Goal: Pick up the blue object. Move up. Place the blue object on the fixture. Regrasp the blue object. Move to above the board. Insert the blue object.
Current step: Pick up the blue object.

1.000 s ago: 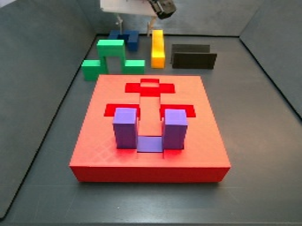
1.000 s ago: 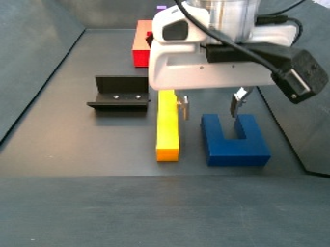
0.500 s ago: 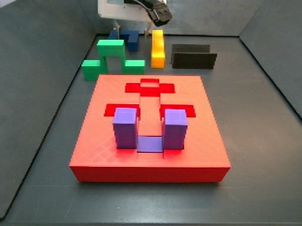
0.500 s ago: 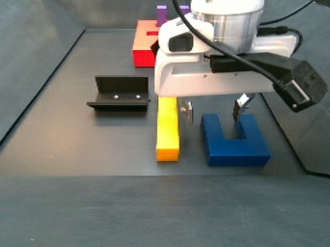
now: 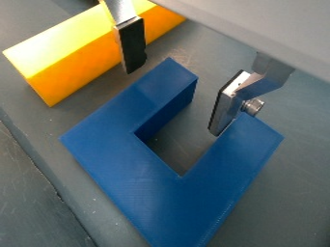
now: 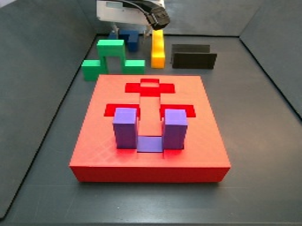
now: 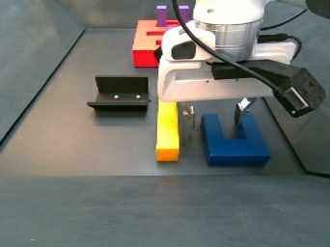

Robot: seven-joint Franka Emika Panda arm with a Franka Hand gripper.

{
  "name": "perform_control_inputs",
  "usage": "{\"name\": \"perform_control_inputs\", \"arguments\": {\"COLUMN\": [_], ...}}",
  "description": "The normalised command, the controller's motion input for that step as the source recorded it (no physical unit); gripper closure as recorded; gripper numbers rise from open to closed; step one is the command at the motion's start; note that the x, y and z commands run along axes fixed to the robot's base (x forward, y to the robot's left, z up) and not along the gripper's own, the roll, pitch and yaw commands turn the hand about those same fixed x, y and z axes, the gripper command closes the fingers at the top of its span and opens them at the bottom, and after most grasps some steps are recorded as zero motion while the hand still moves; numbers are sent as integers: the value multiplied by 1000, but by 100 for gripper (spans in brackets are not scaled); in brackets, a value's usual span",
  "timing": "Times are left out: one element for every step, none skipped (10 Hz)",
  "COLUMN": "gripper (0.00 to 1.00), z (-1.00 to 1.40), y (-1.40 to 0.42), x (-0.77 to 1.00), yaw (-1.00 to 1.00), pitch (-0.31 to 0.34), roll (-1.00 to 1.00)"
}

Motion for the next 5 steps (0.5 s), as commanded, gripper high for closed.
{"name": "perform_control_inputs", "arguments": {"gripper": [0, 0, 0, 0, 0], "z": [-163, -269, -234, 0, -6], "y": [0, 0, 0, 0, 0], "x": [-60, -89, -94, -69, -26], "yaw": [0, 0, 0, 0, 20], "pitch": [-50, -79, -76, -51, -44], "roll": [-74, -83, -79, -69, -39]}}
